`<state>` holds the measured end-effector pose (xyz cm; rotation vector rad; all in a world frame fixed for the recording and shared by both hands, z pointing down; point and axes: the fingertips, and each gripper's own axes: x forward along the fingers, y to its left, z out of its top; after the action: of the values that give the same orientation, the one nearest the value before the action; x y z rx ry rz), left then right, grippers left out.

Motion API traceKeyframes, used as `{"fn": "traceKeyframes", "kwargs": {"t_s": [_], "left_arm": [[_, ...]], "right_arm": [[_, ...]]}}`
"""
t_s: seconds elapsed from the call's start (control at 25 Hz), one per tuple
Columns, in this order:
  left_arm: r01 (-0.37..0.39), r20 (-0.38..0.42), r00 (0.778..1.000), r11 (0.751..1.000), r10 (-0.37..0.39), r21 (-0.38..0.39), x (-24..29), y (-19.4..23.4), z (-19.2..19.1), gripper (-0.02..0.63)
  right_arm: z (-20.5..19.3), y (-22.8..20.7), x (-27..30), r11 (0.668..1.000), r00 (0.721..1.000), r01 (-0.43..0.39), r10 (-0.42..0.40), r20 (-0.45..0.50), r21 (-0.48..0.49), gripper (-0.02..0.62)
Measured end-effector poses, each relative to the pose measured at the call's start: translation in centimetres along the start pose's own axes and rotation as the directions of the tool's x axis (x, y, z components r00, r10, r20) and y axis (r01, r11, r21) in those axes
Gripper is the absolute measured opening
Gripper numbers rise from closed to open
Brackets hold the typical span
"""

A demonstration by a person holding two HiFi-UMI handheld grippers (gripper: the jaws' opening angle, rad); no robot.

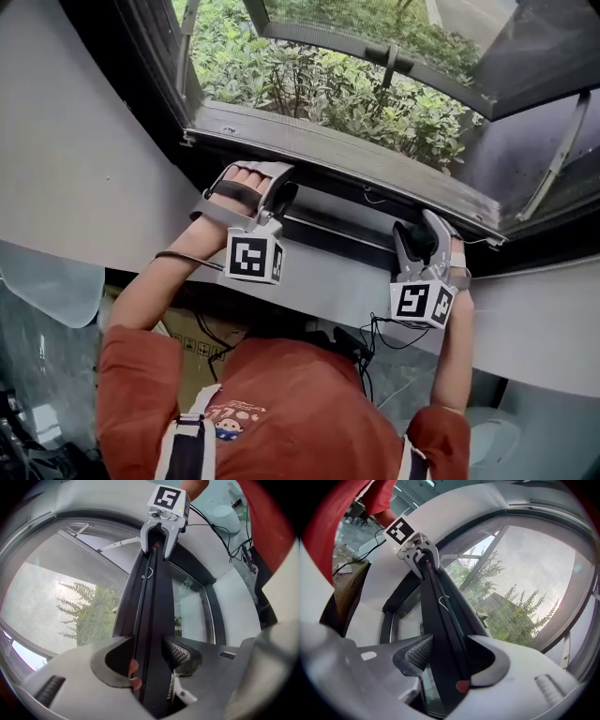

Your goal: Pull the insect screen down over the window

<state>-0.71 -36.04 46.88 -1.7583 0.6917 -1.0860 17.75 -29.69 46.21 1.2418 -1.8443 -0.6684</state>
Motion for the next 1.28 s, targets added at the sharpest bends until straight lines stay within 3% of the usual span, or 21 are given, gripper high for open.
{"fn": "traceKeyframes", "kwargs": {"t_s": [0.16,0.28,0.44,0.84,1.08,1.28], "left_arm": [[-0.053,-0.045,0.997,0.996,0.056,0.067,0.6,0.2,-0.2,0.192],[-0.039,-0.031,0.999,0.999,0.04,0.024,0.6,0.4,-0.1,0.192],[-0.066,-0.005,0.998,0.998,0.066,0.026,0.4,0.5,0.0,0.192],[-0.072,0.007,0.997,0.997,0.073,-0.032,0.1,0.6,0.1,0.192],[-0.117,0.053,0.991,0.984,0.125,-0.135,-0.5,0.9,0.4,0.19],[-0.151,0.07,0.981,0.94,0.18,-0.306,-1.4,1.3,0.7,0.19]], "right_arm": [[-0.1,-0.2,0.3,1.0,1.0,0.021,-0.021,-0.012,-0.006,0.232],[-0.1,-0.3,0.3,0.999,0.999,0.026,-0.027,-0.028,-0.04,0.232],[-0.1,-0.3,0.2,0.997,0.999,0.049,-0.05,-0.019,-0.067,0.232],[0.1,-0.5,0.0,0.998,0.998,0.066,-0.066,-0.015,-0.02,0.231],[0.8,-0.9,-0.7,0.994,0.995,0.095,-0.096,0.029,0.056,0.231],[1.4,-1.6,-1.7,0.982,0.988,0.128,-0.138,0.069,0.141,0.23]]}}
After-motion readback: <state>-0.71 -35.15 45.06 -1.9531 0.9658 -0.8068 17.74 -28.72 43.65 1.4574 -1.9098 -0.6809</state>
